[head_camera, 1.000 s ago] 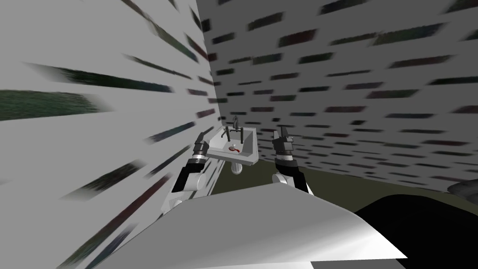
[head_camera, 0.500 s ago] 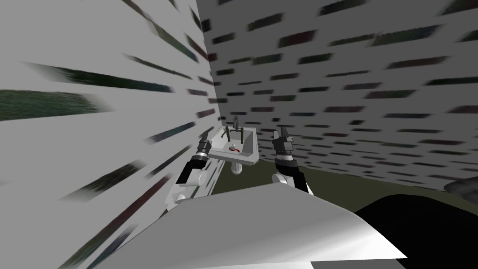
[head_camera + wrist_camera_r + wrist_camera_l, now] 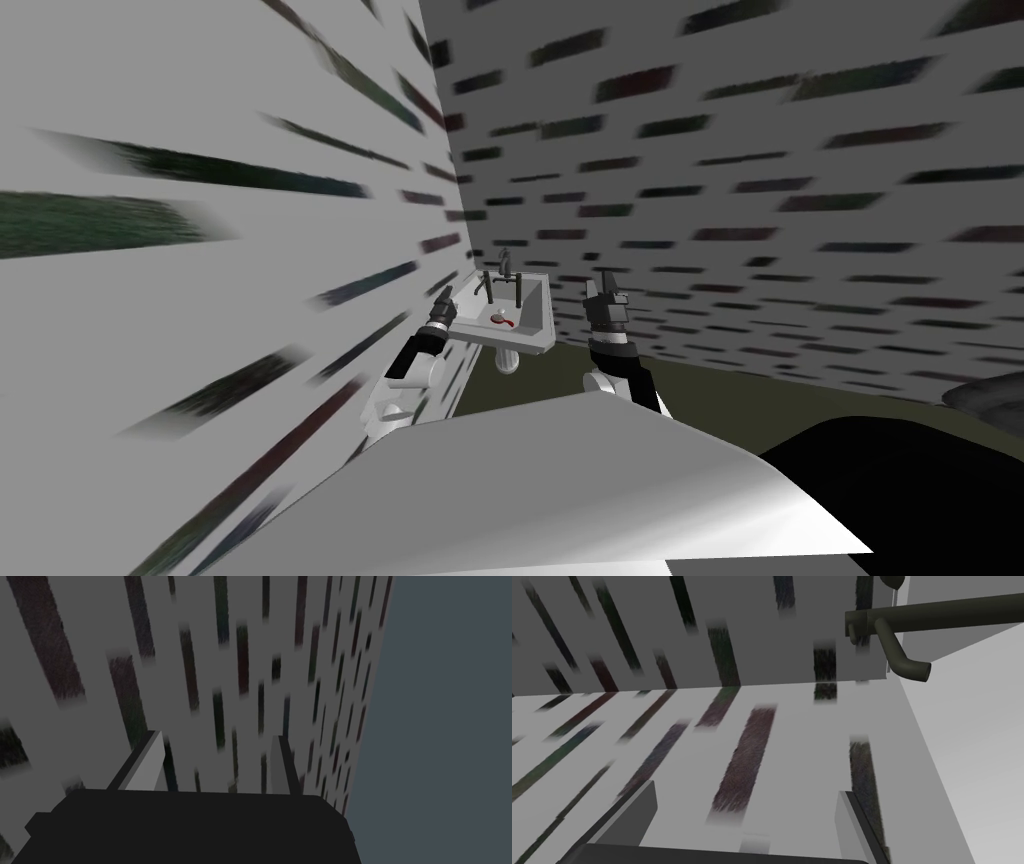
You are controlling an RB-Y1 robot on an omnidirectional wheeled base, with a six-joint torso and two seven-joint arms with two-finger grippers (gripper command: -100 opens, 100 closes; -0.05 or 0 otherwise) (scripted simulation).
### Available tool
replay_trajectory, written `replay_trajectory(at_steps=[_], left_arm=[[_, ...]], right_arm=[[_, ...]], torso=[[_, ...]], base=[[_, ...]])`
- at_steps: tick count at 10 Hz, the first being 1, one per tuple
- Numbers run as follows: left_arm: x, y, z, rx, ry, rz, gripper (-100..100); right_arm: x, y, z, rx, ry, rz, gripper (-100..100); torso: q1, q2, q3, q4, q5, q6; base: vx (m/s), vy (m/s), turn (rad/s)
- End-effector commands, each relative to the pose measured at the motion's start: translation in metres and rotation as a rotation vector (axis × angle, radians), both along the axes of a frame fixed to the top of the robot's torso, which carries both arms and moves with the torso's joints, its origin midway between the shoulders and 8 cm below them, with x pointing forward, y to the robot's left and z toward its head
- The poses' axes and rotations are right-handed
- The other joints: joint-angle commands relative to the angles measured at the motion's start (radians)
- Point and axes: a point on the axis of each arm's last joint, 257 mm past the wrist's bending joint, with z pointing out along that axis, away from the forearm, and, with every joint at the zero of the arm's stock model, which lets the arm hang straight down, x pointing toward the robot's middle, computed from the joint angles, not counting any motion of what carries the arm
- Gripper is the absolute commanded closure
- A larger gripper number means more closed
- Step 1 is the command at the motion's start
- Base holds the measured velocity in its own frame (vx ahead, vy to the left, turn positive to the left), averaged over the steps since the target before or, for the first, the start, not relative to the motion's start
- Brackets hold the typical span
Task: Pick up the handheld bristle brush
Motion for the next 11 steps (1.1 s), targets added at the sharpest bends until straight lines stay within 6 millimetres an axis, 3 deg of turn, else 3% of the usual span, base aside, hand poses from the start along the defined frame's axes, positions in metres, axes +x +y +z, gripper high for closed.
replay_trajectory(at_steps=[1, 4, 11], left_arm=[[0.002, -0.001, -0.007, 0.004, 0.027, 0.0, -100], [0.021, -0.004, -0.026, 0.022, 0.115, -0.006, -100], [0.037, -0.004, -0.07, 0.048, 0.302, 0.0, -100]], right_arm=[[0.0, 0.0, 0.0, 0.0, 0.0, 0.0, 0], [0.0, 0.0, 0.0, 0.0, 0.0, 0.0, 0], [0.0, 0.0, 0.0, 0.0, 0.0, 0.0, 0]], torso=[[0.0, 0.0, 0.0, 0.0, 0.0, 0.0], [0.0, 0.0, 0.0, 0.0, 0.0, 0.0], [-0.001, -0.001, -0.001, 0.0, 0.0, 0.0]], base=[[0.0, 0.0, 0.0], [0.013, 0.007, -0.022], [0.016, 0.001, -0.015]])
